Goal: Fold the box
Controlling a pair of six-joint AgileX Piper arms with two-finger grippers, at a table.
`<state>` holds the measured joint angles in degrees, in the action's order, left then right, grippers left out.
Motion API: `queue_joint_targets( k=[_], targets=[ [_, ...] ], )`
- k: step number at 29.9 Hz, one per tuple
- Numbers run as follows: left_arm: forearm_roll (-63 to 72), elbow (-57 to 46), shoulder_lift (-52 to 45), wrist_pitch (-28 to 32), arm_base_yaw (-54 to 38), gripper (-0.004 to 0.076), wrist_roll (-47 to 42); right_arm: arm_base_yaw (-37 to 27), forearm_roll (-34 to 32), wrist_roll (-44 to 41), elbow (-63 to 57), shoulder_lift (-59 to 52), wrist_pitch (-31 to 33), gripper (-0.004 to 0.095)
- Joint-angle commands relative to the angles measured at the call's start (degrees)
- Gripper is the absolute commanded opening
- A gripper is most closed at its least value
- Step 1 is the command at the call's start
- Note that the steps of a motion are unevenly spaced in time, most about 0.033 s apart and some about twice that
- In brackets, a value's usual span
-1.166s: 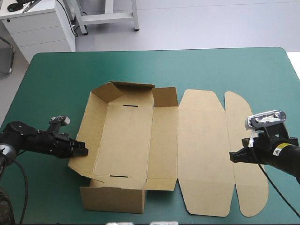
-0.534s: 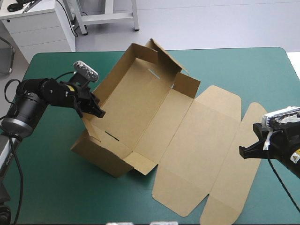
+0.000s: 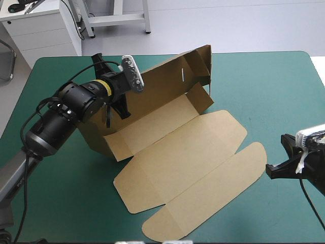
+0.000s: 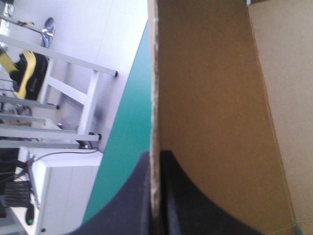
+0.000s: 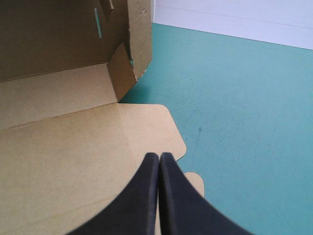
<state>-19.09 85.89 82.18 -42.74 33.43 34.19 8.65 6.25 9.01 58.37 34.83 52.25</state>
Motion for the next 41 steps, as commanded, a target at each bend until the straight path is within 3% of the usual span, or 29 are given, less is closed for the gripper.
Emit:
queue_joint_targets(
  k=[1, 10, 14, 21, 26, 31, 37, 41],
  targets=[
    [-6.0, 1.4, -1.0, 6.1, 2.7, -0.0008, 0.2, -0.4, 0.5, -0.1, 1.9, 0.1, -2.5, -0.0020],
    [-5.3, -5.0, -1.3, 9.1, 8.0, -0.0008, 4.9, -0.4, 0.5, -0.1, 1.9, 0.1, -1.9, -0.0020],
    [-5.6, -10.9, -3.5, 16.6, 9.1, -0.0008, 6.4, -0.4, 0.5, -1.4, 1.9, 0.1, -1.9, -0.0020],
    [-10.0, -20.7, -10.3, 21.9, 9.0, -0.0008, 6.3, -0.4, 0.5, -1.5, 1.9, 0.1, -2.6, -0.0020],
    [-9.3, -27.2, -17.7, 29.6, 9.0, -0.0008, 5.9, -0.4, 0.5, -1.7, 1.9, 0.1, -2.8, -0.0020],
    [-5.8, -30.3, -22.5, 29.6, 9.0, -0.0006, 6.1, -0.4, 0.5, -1.7, 1.9, 0.1, -3.9, -0.0020],
    [-4.7, -31.3, -21.8, 25.8, 9.0, 0.0017, 8.2, -0.4, 0.5, -1.7, 1.9, 0.1, -5.1, -0.0020],
    [-4.8, -31.3, -20.1, 28.6, 9.0, 0.0017, 11.0, -0.4, 0.5, -1.7, 1.9, 0.1, -5.1, -0.0020]
  ],
)
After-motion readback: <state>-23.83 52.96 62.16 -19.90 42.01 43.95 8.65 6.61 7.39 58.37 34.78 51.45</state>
